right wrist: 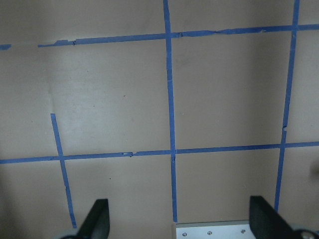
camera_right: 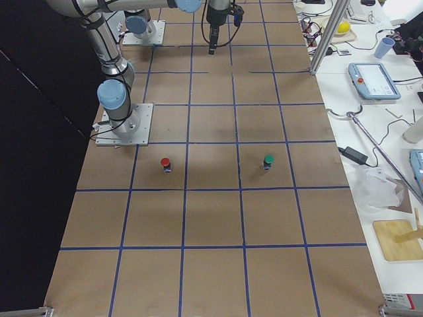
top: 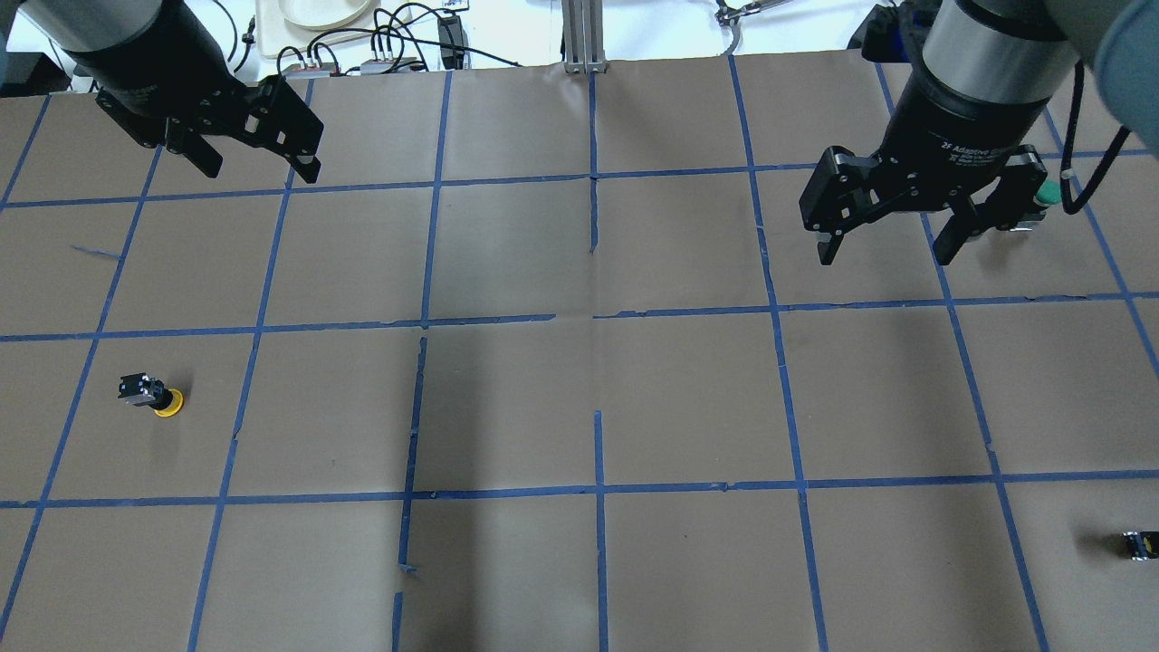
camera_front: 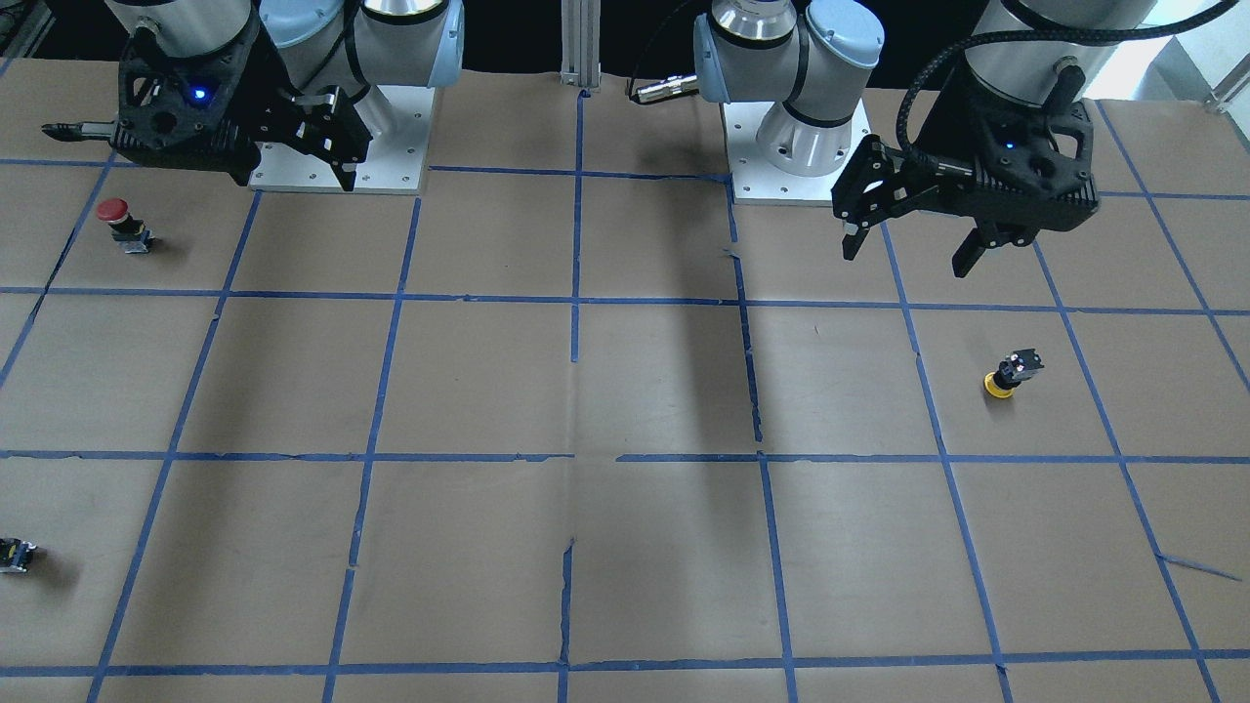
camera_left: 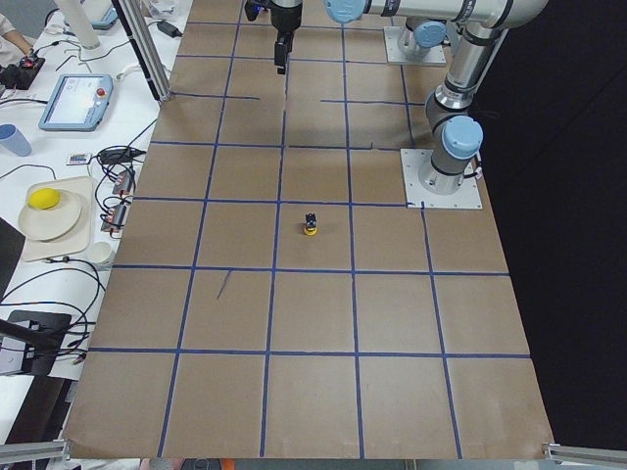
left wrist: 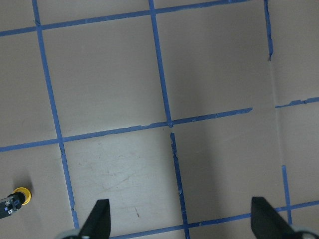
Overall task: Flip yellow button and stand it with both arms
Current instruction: 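Move the left gripper down toward the yellow button lying on its side, then close the left gripper on the yellow button's black base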
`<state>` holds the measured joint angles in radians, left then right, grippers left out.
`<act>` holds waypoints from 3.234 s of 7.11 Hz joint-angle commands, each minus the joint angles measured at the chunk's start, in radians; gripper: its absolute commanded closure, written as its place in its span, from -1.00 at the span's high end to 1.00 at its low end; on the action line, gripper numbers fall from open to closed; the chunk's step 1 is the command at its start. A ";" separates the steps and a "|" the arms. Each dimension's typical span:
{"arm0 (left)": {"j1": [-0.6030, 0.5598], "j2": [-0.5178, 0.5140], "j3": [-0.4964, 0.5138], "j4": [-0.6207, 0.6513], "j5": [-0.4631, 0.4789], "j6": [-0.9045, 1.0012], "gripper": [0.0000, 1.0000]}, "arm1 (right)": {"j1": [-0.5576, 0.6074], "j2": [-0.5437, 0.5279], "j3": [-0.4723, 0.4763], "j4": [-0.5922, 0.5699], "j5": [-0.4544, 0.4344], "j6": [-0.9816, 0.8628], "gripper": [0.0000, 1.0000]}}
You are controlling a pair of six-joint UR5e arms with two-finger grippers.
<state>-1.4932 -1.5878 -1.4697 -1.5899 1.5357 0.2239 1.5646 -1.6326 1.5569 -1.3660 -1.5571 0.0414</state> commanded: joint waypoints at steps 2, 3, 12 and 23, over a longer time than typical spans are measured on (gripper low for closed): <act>-0.002 0.002 -0.006 -0.048 0.006 0.000 1.00 | 0.000 -0.001 -0.001 0.007 -0.001 0.002 1.00; 0.005 0.011 -0.009 -0.089 0.017 -0.003 1.00 | -0.012 0.000 0.000 0.005 0.000 -0.003 1.00; 0.550 -0.111 -0.468 0.453 0.126 0.274 0.99 | -0.002 -0.006 0.009 0.018 0.002 -0.001 1.00; 0.633 -0.215 -0.564 0.643 0.055 0.407 -0.23 | -0.023 0.004 0.048 -0.010 -0.001 -0.015 1.00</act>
<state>-0.8593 -1.8029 -2.0355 -0.9463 1.5898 0.6310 1.5439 -1.6302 1.5996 -1.3703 -1.5592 0.0262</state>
